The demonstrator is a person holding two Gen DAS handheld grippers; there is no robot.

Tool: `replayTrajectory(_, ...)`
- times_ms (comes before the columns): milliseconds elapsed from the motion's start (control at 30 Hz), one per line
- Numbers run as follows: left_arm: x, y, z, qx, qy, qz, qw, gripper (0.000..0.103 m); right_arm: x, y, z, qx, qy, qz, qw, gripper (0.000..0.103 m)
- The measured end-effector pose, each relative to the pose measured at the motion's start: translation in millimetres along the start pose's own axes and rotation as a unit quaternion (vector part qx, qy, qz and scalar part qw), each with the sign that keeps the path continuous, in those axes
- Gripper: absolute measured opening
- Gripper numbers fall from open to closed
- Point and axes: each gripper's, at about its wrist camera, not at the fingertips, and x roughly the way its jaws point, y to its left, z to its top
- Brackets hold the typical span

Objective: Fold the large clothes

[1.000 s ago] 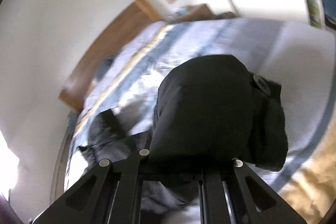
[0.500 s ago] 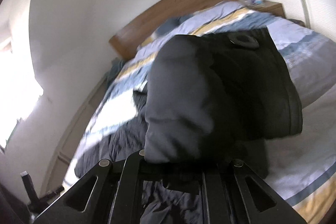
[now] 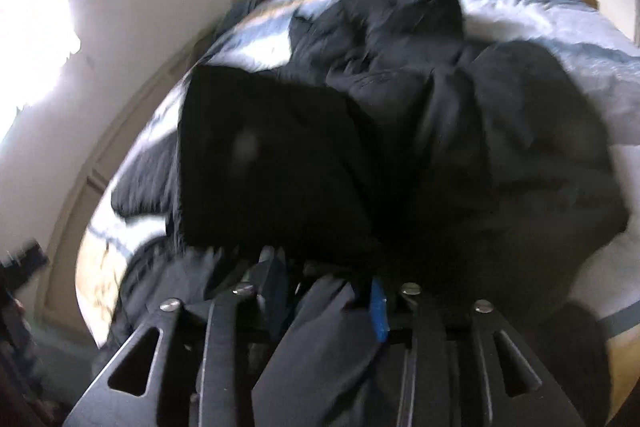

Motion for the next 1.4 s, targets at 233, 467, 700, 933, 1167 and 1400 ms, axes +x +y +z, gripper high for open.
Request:
replayTrajectory(233,-25.0,-9.9,-0.7,0.020,-0.027,0.002,0.9994,0.094,7.7,19.2,-25.8,-0.027,0.031,0.016,0.999,0.042)
replayTrajectory(467,-14.8,-56.5,4.1,0.068,-0.003,-0.007,0.9976,0.094,-44.2,29.6,-23.3,-0.046,-0.017,0.002,0.999,0.042)
replayTrajectory(700,34.7,-146.2,18.2,0.121,0.007,-0.037,0.9919,0.094,-93.2,-26.7,18.0,-0.029,-0.081,-0.080,0.993,0.058)
replayTrajectory(933,128.7,-223.3,38.5,0.144,0.033,-0.064,0.9869,0.094,-82.2,-76.4,53.6,-0.015,-0.085,-0.121,0.989,0.061)
replayTrajectory(1167,224.2,-271.0,45.0,0.138,0.080,-0.090,0.9830,0.094,-34.5,-108.7,77.0,-0.008,-0.069,-0.142,0.987,0.061)
replayTrajectory(1400,265.8,-271.8,15.0,0.137,0.131,-0.112,0.9754,0.094,2.3,-126.2,79.5,-0.002,-0.055,-0.140,0.989,0.065)
